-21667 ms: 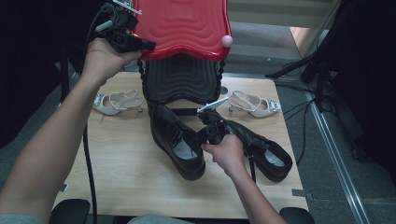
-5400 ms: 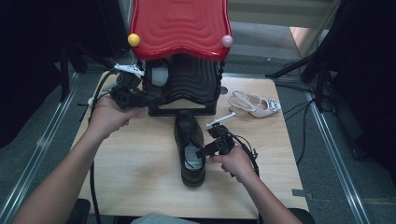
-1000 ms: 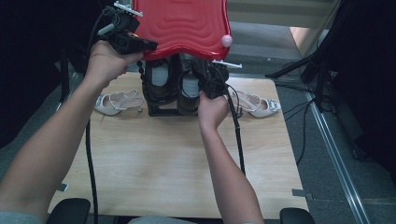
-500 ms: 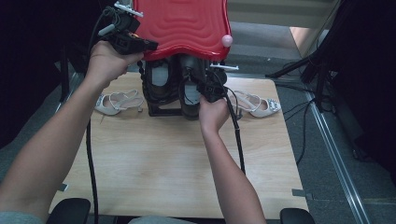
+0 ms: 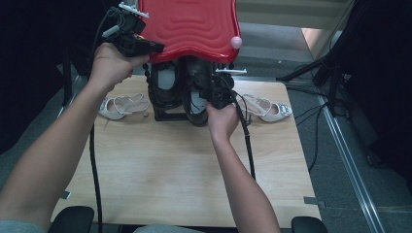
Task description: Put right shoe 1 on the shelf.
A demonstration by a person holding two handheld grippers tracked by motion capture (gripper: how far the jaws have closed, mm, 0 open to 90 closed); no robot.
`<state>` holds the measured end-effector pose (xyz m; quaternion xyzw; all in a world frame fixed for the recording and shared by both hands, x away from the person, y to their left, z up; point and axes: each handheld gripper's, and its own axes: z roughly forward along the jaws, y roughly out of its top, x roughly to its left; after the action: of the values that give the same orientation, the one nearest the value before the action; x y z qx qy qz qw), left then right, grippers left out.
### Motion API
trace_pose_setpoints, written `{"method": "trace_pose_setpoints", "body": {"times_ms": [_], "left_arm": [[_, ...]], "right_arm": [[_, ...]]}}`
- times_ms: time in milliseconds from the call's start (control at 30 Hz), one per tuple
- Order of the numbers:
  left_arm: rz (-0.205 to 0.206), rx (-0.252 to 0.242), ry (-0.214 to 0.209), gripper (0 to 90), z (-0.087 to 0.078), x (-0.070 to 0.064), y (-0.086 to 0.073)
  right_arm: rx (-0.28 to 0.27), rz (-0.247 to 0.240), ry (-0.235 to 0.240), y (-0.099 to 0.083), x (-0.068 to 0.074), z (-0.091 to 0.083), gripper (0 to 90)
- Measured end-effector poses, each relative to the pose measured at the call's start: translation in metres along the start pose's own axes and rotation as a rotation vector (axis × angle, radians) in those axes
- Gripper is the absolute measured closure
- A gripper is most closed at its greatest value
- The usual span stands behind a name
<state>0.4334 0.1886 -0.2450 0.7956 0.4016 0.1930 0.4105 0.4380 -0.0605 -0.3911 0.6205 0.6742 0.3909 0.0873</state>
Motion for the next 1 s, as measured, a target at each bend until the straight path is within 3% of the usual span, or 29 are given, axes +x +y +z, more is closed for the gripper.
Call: {"method": "trace_pose_setpoints", "body": {"times_ms": [200, 367, 733, 1000], "left_arm": [[0.0, 0.001, 0.001, 90.0, 0.0, 0.0, 0.0], [0.0, 0.002, 0.002, 90.0, 0.0, 0.0, 0.0], [-0.002, 0.002, 0.004, 90.0, 0.0, 0.0, 0.0], [-0.005, 0.003, 0.005, 90.0, 0.0, 0.0, 0.0]], "right_arm": [[0.02, 0.01, 0.032, 0.0, -0.002, -0.002, 53.7], [0.013, -0.021, 0.02, 0.001, -0.003, -0.008, 51.8], [0.018, -0.047, 0.066, 0.0, -0.006, -0.028, 49.9], [0.027, -0.077, 0.122, -0.007, -0.011, -0.048, 55.1]]}}
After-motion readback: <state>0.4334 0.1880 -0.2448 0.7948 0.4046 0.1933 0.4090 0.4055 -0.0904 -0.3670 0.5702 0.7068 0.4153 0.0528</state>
